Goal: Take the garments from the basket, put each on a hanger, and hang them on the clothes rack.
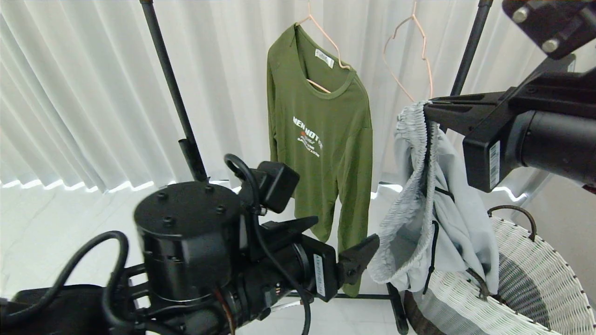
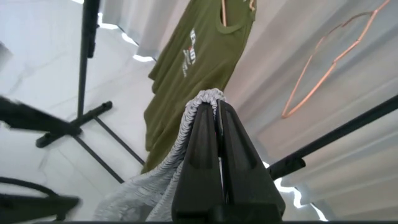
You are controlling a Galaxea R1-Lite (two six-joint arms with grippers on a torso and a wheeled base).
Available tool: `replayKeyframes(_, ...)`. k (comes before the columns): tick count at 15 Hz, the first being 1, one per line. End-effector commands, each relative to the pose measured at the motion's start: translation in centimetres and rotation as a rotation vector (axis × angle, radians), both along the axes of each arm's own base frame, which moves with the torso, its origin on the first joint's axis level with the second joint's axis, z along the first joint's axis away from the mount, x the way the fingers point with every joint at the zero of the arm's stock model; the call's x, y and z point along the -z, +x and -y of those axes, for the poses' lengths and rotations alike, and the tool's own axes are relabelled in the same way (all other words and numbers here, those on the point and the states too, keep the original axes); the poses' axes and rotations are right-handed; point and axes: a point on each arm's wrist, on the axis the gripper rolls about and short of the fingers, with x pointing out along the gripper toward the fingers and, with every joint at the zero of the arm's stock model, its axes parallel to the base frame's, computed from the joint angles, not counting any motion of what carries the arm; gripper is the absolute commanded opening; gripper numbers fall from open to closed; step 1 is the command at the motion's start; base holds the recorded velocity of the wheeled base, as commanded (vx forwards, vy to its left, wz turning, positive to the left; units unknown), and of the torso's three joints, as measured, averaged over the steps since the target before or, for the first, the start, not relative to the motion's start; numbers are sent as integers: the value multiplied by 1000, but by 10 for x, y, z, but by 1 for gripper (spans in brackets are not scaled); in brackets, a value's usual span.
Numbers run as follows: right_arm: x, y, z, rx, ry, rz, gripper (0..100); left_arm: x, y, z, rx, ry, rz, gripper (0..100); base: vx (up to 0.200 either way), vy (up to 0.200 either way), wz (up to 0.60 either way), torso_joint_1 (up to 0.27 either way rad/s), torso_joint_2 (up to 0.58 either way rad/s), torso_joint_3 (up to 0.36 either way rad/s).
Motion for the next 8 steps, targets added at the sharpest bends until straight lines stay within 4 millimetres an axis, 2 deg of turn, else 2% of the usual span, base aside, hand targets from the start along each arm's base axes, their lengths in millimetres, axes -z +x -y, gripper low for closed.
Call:
replayKeyframes(1, 1, -2, -3, -13, -3, -1, 0, 29, 11, 17, -7, 59, -74, 100, 0, 0, 0, 0, 0, 0)
replayKeyframes(8, -3, -12, -6, -60, 13, 2, 0, 74, 41, 53, -92, 49, -216, 100, 0, 0, 0, 0, 0, 0)
